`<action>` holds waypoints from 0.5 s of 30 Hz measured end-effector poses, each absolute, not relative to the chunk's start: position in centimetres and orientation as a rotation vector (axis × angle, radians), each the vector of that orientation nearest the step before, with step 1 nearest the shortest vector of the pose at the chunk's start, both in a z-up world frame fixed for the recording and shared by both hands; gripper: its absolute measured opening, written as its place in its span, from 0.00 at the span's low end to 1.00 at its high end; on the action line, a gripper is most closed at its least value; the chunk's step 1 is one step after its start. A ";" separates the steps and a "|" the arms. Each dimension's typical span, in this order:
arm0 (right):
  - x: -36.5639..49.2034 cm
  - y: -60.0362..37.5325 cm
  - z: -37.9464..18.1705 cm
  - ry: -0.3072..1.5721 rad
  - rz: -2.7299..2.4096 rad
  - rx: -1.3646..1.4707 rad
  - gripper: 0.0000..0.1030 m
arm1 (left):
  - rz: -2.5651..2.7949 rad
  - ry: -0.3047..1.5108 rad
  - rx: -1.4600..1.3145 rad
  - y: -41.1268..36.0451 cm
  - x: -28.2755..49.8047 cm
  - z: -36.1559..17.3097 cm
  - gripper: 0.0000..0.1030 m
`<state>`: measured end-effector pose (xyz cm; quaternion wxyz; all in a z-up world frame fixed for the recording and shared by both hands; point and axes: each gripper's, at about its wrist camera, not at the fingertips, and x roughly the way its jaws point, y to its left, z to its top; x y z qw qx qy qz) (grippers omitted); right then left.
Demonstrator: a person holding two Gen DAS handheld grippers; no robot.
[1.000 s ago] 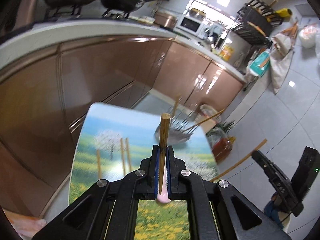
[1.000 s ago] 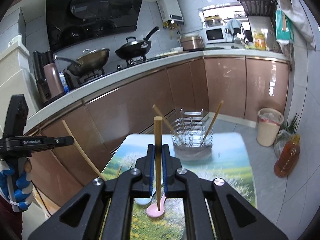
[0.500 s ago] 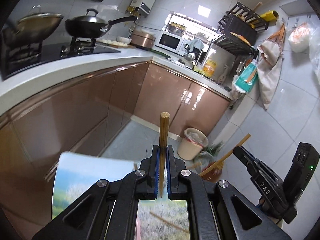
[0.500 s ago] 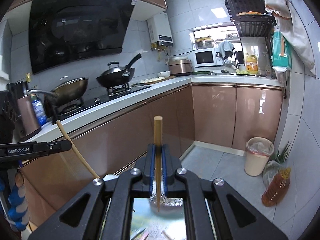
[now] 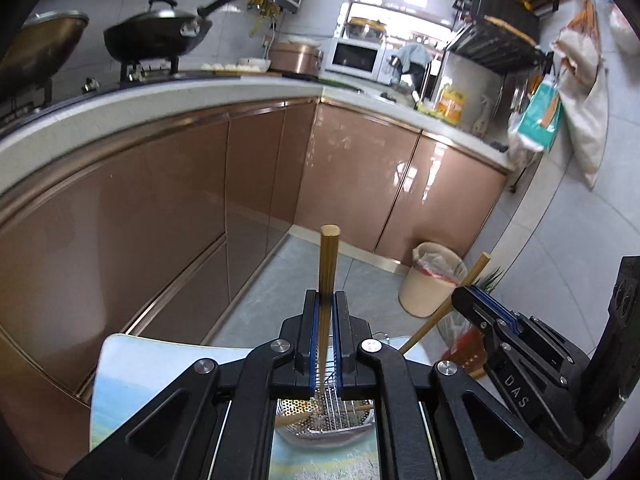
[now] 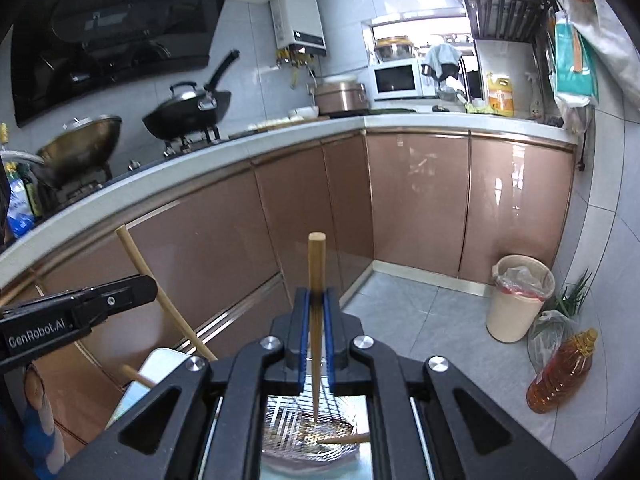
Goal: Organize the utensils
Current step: 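Lift the right tool's chopstick over the wire basket while the left tool carries its chopstick there, then open the right tool over the basket while the left tool releases its chopstick into it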
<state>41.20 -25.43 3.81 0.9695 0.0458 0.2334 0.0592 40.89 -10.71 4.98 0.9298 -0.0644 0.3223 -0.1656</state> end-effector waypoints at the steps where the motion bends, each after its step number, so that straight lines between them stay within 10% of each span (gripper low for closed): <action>1: 41.6 -25.3 3.2 0.479 0.116 0.087 0.06 | -0.336 0.665 -0.127 -11.0 41.2 4.3 0.06; 15: 42.1 -24.9 0.6 0.531 0.095 0.039 0.07 | -0.280 0.748 -0.059 -11.8 42.4 0.6 0.06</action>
